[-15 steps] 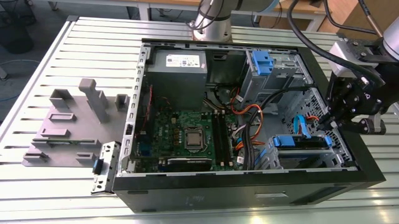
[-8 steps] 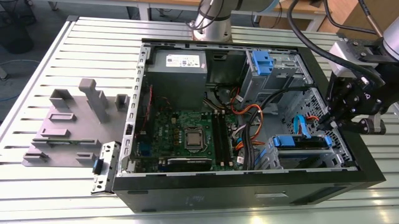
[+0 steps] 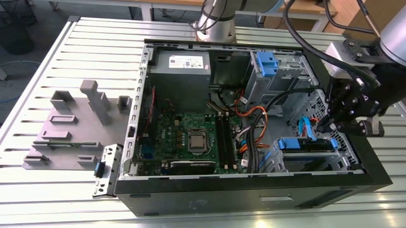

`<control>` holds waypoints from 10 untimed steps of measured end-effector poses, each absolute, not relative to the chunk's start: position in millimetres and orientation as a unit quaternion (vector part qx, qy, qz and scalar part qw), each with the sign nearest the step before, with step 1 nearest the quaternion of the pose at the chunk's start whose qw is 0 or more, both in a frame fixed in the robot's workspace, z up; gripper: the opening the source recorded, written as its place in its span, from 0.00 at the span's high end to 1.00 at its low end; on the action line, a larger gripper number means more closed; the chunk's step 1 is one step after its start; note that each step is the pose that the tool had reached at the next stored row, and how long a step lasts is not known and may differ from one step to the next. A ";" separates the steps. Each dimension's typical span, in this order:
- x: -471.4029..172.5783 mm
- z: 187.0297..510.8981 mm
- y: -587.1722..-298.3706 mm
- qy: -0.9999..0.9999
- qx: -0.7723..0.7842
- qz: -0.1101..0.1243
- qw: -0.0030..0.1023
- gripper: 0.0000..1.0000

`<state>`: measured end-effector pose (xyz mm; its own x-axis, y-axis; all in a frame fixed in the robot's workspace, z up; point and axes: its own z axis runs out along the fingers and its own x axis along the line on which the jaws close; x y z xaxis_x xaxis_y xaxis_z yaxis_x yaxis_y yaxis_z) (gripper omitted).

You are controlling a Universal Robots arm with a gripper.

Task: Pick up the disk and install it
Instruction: 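Insert the second disk wire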

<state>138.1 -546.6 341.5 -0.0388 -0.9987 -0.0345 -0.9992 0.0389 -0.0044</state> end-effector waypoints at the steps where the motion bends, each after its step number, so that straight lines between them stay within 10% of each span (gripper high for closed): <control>1: 137.4 341.5 -546.9 0.721 -0.693 0.010 0.014 0.84; 10: 137.3 341.4 -556.8 0.721 -0.693 0.010 0.014 0.84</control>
